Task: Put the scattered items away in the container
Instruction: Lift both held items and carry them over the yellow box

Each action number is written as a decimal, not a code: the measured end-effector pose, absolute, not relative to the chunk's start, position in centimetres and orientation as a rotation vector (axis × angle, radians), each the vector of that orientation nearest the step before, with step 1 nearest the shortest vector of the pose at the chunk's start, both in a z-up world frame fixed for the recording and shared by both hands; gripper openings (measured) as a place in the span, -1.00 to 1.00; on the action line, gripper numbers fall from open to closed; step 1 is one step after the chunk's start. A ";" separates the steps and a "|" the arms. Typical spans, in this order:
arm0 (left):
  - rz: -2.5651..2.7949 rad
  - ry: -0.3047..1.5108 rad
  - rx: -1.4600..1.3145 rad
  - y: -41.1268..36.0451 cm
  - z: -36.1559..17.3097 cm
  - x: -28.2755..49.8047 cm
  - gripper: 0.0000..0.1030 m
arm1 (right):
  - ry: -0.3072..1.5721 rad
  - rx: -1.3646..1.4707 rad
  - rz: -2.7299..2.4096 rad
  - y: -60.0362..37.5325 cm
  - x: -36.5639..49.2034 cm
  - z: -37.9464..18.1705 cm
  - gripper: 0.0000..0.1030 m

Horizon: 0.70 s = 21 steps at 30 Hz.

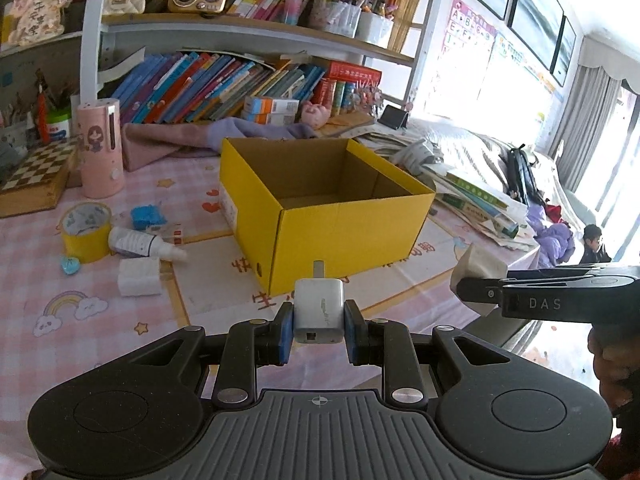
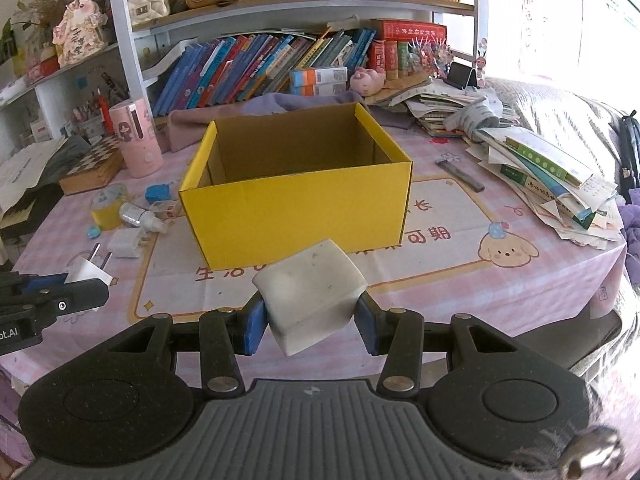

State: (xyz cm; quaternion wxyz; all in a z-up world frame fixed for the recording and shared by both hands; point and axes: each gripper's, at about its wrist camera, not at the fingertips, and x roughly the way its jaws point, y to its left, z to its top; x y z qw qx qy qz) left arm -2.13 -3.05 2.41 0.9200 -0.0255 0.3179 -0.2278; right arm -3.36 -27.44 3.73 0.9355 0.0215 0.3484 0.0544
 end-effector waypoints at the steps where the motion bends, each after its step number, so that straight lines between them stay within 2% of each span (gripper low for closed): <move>1: -0.468 0.651 -0.049 -3.1 2.4 -2.0 -0.53 | 0.712 0.044 0.110 -27.6 -3.2 3.8 -0.15; 15: -0.492 0.645 -0.008 -4.9 2.5 -0.1 -0.53 | 0.729 0.051 0.098 -28.9 -1.2 3.3 -0.15; 21: -0.498 0.584 0.020 -5.4 3.9 0.9 -0.53 | 0.695 0.052 0.097 -29.4 -0.1 4.0 -0.15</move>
